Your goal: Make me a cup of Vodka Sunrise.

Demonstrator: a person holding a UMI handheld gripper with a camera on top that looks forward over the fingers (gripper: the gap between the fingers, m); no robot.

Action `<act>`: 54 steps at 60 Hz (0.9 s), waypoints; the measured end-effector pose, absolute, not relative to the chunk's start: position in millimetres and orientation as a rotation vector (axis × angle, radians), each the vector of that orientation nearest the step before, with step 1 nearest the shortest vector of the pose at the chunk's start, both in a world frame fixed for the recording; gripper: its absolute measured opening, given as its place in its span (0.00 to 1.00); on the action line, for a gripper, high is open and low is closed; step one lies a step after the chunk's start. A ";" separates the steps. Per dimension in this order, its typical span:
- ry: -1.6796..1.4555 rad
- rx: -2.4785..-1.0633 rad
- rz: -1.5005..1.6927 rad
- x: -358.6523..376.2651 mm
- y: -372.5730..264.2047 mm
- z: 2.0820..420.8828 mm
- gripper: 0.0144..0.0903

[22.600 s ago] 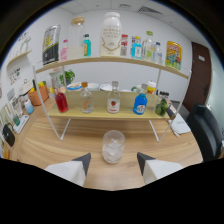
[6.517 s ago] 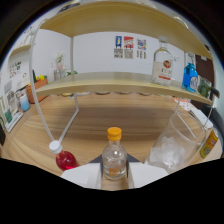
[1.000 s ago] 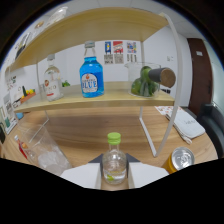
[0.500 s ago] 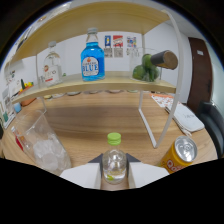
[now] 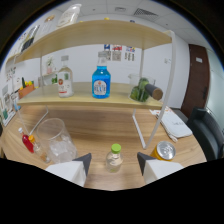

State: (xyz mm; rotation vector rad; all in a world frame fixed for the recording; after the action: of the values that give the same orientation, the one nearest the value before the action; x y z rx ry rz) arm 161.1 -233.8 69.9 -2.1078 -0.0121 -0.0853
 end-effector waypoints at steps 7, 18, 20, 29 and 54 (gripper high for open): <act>0.010 -2.098 -0.116 152.4 -256.7 102.3 0.95; 0.016 -2.157 -0.127 117.3 -304.8 126.9 0.95; 0.013 -2.169 -0.121 108.8 -311.9 128.4 0.94; -0.016 -2.213 -0.100 75.1 -336.3 127.7 0.94; -0.012 -2.227 -0.097 49.8 -347.0 131.0 0.95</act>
State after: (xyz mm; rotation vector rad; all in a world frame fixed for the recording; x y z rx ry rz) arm 49.8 -347.0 131.0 -2.2273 -0.0115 -0.0974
